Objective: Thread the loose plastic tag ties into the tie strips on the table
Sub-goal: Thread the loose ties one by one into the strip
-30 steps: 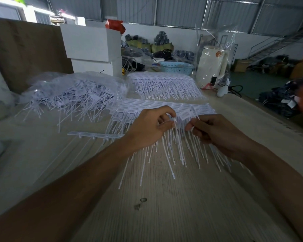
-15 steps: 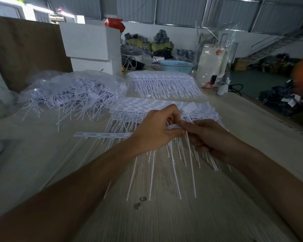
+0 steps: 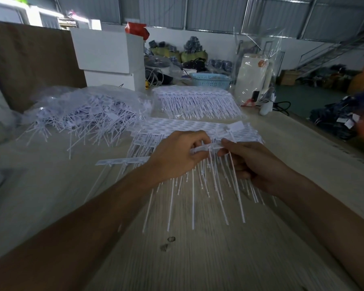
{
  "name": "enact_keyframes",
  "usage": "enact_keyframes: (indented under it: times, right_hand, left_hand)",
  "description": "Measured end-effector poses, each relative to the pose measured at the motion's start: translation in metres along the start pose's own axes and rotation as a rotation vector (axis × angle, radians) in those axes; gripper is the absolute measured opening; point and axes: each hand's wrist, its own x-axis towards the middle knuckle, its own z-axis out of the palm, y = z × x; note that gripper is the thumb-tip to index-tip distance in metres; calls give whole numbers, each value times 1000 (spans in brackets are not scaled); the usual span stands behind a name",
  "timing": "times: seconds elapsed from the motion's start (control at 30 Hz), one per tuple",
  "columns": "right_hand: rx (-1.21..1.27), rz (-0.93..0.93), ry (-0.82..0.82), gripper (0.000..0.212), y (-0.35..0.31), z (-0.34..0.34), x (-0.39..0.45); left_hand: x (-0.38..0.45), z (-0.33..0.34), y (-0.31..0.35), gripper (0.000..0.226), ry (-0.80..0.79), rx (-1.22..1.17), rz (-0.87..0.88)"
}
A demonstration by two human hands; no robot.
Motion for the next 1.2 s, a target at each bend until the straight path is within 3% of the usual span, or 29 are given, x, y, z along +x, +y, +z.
enact_keyframes:
  times: [0.4,0.83,1.07,1.2]
  right_hand:
    - [-46,-31,21,27,2,3,-1]
    - [-168,-135,32,21,-1,2,-5]
    - [-184,-153,30,36,-1,5,-7]
    - [-202,-145,28,34,-1,3,-6]
  left_hand:
    - [0,-1,-1,13,56,82,27]
    - [2,-3,2,11,-59,-165,-32]
    - [-2,-1,2,26,-10,-192,-36]
    - [0,0,-1,23,46,-162,-49]
